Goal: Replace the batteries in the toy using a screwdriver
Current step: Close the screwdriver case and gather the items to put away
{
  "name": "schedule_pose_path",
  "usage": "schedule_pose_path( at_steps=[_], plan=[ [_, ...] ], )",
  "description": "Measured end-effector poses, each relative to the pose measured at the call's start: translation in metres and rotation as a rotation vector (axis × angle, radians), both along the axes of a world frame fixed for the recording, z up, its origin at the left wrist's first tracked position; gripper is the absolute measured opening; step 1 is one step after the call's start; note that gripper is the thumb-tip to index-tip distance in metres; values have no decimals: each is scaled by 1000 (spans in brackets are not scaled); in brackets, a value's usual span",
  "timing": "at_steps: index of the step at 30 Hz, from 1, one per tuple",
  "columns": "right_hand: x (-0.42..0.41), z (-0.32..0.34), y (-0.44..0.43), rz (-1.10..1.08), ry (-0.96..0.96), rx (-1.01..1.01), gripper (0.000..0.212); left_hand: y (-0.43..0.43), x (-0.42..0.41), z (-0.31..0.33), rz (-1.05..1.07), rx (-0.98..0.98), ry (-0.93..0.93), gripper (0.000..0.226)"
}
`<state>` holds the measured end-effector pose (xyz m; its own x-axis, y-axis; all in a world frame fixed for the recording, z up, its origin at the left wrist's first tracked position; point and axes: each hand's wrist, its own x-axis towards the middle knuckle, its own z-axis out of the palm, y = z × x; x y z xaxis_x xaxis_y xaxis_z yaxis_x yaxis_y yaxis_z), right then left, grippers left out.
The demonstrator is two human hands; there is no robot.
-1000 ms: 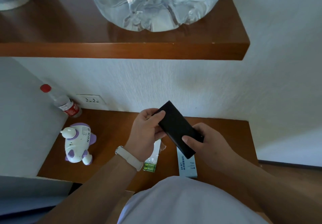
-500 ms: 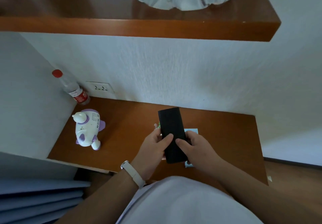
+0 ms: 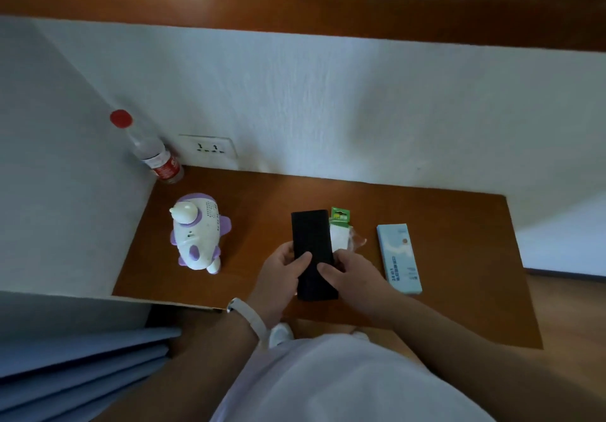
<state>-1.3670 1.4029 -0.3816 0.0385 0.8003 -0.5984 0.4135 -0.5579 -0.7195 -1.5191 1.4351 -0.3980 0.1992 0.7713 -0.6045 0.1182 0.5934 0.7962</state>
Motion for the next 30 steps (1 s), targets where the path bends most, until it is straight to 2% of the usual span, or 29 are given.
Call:
schedule_pose_path(
  at_steps=[4, 7, 16, 19, 23, 26, 30],
  plan=[
    [-23, -17, 12, -11, -39, -43, 14, 20, -18, -19, -48, -117, -27, 23],
    [-34, -35, 18, -39, -103, -66, 17, 32, -27, -36, -87, -173, -10, 18],
    [-25, -77, 0, -292, -362, -164, 18, 54, -39, -75, -129, -207, 70, 17],
    [-22, -89, -4, -315, -441, -172, 31, 59, -40, -82, -127, -203, 106, 19],
    [-26, -101, -2, -352, -466, -156, 54, 60, -41, -90, -135, -169, 175, 33],
    [-29, -107, 1, -335, -474, -157, 66, 60, -42, -95, -154, -144, 229, 32],
    [-27, -110, 4, -320, -497, -148, 60, 60, -40, -96, -167, -109, 254, 23]
  ],
)
